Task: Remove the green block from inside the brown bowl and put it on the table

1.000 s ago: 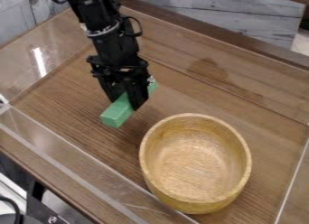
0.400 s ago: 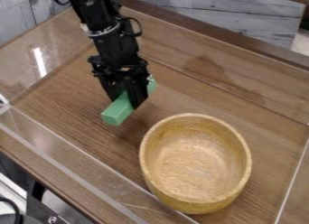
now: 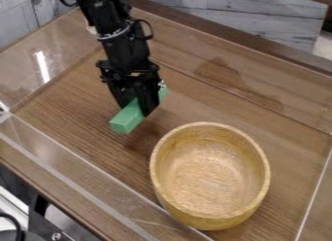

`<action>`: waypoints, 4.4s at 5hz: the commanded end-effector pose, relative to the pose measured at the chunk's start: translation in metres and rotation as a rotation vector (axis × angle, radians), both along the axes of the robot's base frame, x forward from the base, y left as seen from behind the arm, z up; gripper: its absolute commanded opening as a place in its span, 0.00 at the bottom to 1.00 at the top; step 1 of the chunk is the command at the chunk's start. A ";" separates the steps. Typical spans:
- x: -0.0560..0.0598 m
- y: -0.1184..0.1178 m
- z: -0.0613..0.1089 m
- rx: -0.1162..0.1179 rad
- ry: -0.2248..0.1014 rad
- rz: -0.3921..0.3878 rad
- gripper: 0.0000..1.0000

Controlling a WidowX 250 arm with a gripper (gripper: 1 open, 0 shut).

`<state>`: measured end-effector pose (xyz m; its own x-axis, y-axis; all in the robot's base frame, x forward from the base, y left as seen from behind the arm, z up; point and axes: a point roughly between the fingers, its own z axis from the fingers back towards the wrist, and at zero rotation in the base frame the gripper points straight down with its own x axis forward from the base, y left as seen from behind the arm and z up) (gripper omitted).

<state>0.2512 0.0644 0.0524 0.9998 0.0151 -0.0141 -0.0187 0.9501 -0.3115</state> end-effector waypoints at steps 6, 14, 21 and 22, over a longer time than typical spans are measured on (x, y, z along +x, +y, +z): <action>0.018 0.013 0.008 0.010 -0.021 0.011 0.00; 0.022 0.019 0.010 -0.011 0.025 0.016 0.00; 0.020 0.028 0.010 -0.039 0.046 0.000 0.00; 0.020 0.029 0.010 -0.043 0.049 0.000 0.00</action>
<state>0.2631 0.0861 0.0503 0.9940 0.0040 -0.1089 -0.0443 0.9278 -0.3705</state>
